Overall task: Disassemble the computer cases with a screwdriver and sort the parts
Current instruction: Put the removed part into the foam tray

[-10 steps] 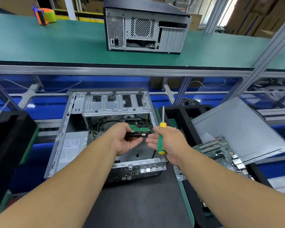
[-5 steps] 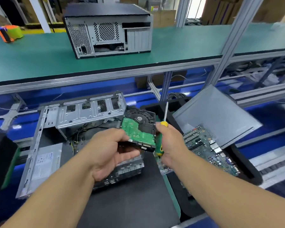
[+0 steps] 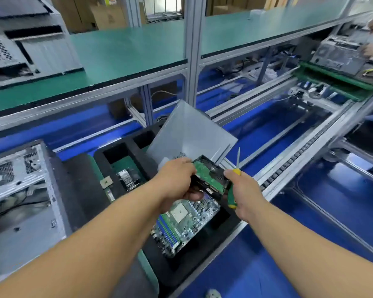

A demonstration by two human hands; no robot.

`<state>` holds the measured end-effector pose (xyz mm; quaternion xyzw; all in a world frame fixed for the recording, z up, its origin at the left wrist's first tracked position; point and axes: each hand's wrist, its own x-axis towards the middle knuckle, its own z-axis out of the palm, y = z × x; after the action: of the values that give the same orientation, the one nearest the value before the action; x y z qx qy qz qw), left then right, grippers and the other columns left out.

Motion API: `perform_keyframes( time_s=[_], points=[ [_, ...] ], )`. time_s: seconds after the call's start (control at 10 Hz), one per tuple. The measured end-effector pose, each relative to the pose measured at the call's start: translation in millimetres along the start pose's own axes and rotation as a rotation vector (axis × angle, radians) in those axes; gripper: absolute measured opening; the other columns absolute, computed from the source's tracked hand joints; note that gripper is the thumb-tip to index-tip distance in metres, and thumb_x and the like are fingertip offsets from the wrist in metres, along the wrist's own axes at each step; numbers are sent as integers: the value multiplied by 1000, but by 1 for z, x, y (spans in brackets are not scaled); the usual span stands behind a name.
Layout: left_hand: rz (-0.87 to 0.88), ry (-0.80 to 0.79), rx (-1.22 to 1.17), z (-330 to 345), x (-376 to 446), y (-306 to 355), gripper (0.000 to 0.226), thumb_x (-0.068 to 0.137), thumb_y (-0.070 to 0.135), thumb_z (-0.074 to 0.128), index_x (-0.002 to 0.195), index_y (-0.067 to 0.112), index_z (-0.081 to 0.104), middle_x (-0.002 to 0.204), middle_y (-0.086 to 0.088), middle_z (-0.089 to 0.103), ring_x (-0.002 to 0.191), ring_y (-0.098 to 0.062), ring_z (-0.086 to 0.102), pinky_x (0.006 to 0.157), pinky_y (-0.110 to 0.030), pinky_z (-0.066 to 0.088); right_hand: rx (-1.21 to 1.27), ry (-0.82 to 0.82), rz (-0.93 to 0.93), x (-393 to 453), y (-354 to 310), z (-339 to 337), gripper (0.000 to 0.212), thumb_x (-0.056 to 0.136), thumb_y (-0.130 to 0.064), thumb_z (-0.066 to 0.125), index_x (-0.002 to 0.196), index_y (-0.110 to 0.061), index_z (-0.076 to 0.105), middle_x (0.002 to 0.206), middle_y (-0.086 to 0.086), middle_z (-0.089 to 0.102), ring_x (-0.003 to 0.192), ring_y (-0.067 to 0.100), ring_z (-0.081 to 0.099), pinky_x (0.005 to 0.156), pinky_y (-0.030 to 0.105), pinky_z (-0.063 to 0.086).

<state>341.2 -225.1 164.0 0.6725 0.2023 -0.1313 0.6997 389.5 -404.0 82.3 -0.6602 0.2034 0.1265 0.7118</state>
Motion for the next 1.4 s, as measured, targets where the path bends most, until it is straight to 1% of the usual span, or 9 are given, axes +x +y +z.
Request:
perform_keyframes(
  time_s=[0.1,0.2,0.4,0.6,0.8,0.9,1.0,1.2,1.4],
  points=[
    [-101,-10,75,43,33,4,13,94,0,42,85,1,52,56,-20,65,45,-33,65,39,-30,52,-20,67,80,28,10,-36,19,91,-31,72,87,-17,61,82,13,58,63,27,55,59,37,49],
    [-179,-3,152,76,65,1,14,94,3,41,83,2,51,57,-21,62,41,-30,61,36,-25,47,-6,98,212,50,23,-60,14,96,-24,67,96,-11,60,60,11,63,41,22,53,43,27,46],
    [-322,-18,400,114,122,-10,22,92,6,43,76,0,56,47,-18,62,38,-29,63,39,-30,52,-39,113,354,79,52,-78,10,94,-13,65,97,-4,63,58,13,58,39,20,49,47,28,43],
    [-371,-15,515,131,155,-11,25,94,16,41,83,3,59,50,-14,63,40,-27,61,48,-32,56,-20,124,334,101,58,-82,9,94,-13,61,86,-8,59,68,14,55,47,21,44,52,31,43],
    [-460,-59,646,145,165,-21,33,99,18,38,81,0,60,49,-12,62,39,-23,57,46,-27,50,-69,156,325,111,65,-92,18,90,-15,68,104,-4,62,85,15,57,49,23,48,51,29,50],
    [-468,-40,722,153,173,-30,30,97,12,36,89,-5,59,49,-15,62,37,-25,58,47,-28,53,-114,126,325,111,63,-92,15,92,-17,71,95,-6,61,84,13,57,49,24,55,51,30,52],
    [-466,-21,745,158,178,-36,25,99,9,39,91,-4,58,53,-17,64,43,-28,63,58,-35,60,-101,119,315,108,61,-94,14,92,-13,68,97,-8,56,78,11,52,47,20,49,48,29,49],
    [-379,-4,706,151,185,-47,22,100,11,57,79,8,55,83,-10,69,78,-29,75,77,-42,66,-112,120,254,103,52,-96,19,93,-13,63,111,-11,56,79,11,52,51,19,48,47,29,46],
    [-76,101,798,125,158,-35,36,100,38,56,74,13,59,72,-6,67,62,-24,67,60,-28,57,-366,166,-21,87,39,-96,21,87,-26,58,98,-43,54,82,3,63,63,22,60,54,38,53]
  ],
)
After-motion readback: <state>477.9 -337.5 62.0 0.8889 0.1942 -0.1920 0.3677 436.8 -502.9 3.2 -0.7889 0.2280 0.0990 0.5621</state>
